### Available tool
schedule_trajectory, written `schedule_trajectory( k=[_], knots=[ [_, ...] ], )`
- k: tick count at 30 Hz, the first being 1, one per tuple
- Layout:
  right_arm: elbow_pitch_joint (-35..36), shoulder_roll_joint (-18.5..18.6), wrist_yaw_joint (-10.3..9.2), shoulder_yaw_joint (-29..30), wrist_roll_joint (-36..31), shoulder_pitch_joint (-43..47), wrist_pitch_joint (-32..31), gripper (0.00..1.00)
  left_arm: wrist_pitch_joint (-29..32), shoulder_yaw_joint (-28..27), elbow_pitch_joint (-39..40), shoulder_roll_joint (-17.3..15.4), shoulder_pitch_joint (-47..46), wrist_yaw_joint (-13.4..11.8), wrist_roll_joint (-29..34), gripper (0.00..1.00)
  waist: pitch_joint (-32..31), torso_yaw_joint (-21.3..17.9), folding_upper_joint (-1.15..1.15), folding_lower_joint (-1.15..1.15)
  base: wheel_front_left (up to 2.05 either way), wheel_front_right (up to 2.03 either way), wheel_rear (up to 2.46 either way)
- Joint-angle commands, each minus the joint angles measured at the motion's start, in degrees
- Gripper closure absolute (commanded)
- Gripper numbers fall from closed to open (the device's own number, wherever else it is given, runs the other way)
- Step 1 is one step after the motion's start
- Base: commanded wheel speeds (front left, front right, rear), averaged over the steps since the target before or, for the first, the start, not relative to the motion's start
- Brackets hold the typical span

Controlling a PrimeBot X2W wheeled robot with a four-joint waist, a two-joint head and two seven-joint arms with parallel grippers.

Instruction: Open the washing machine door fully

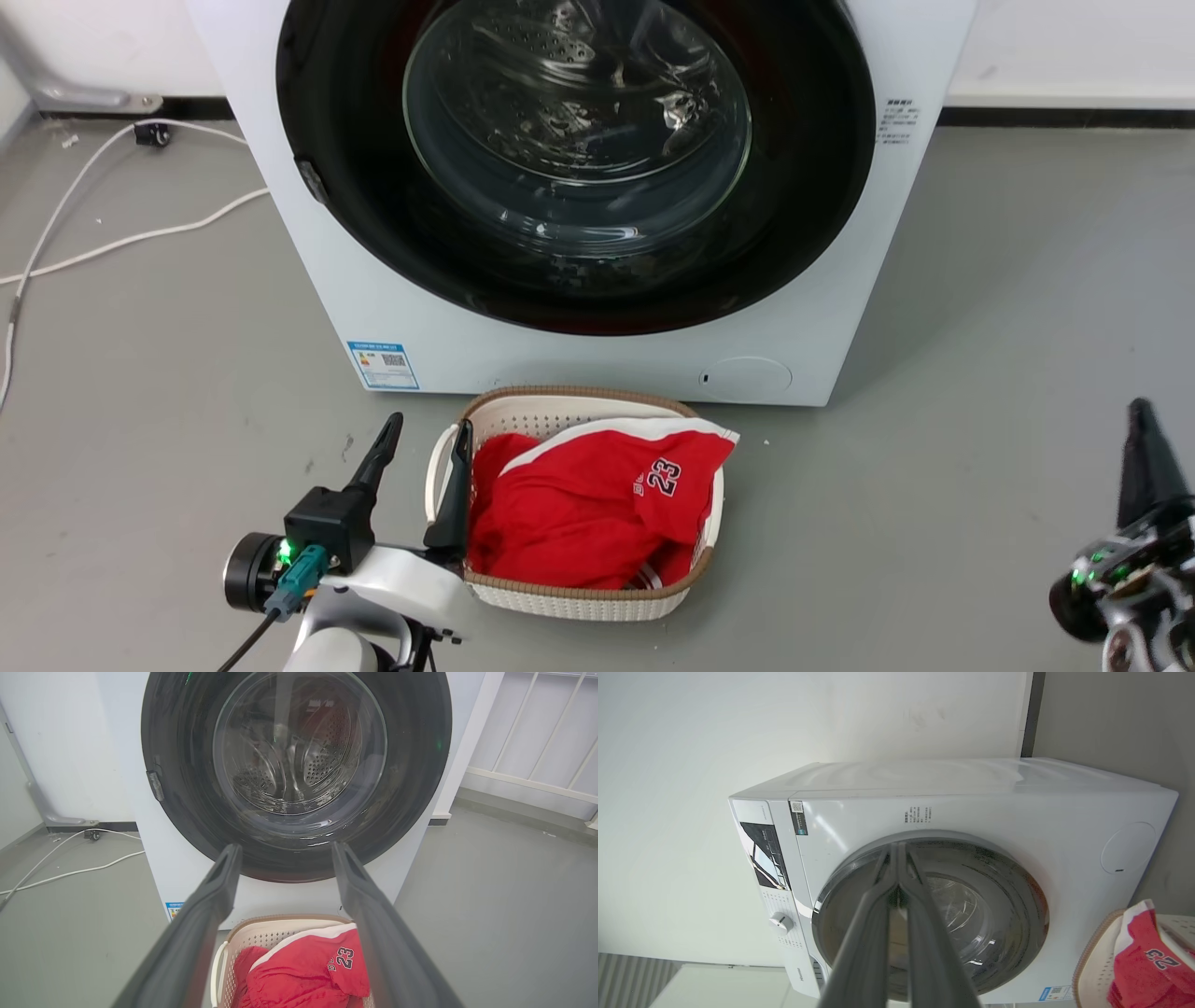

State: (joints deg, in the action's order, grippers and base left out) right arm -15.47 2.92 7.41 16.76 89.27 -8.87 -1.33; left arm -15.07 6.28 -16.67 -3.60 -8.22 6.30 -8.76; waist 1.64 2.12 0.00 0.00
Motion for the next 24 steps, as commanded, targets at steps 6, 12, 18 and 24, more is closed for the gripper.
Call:
schedule_trajectory(
  k=[6,12,18,24],
  knots=[
    [-5.3,2.1,0.15,3.6,10.9,-8.2,-1.6,1.0,-0.1,-0.6,1.4,0.1,-1.9,-0.2,0.1,0.0,3.4,-0.2,0.0,0.0,0.0,0.0,0.0],
    [-14.5,7.0,0.15,0.9,13.9,-18.9,-2.8,1.0,-0.1,-0.7,3.3,0.1,-4.4,-0.1,0.5,0.0,7.8,0.0,0.0,0.0,0.0,0.0,0.0],
    [-24.3,11.8,0.15,-5.3,13.2,-31.3,-5.5,1.0,-0.1,-0.3,5.0,0.3,-7.1,-0.1,0.4,0.0,12.1,1.1,0.0,0.0,0.0,0.0,0.0],
    [-34.1,15.5,0.15,-11.3,11.8,-43.9,-10.4,1.0,-0.1,0.9,6.2,0.5,-9.4,0.1,0.0,0.0,15.8,2.9,0.0,0.0,0.0,0.0,0.0]
  ],
)
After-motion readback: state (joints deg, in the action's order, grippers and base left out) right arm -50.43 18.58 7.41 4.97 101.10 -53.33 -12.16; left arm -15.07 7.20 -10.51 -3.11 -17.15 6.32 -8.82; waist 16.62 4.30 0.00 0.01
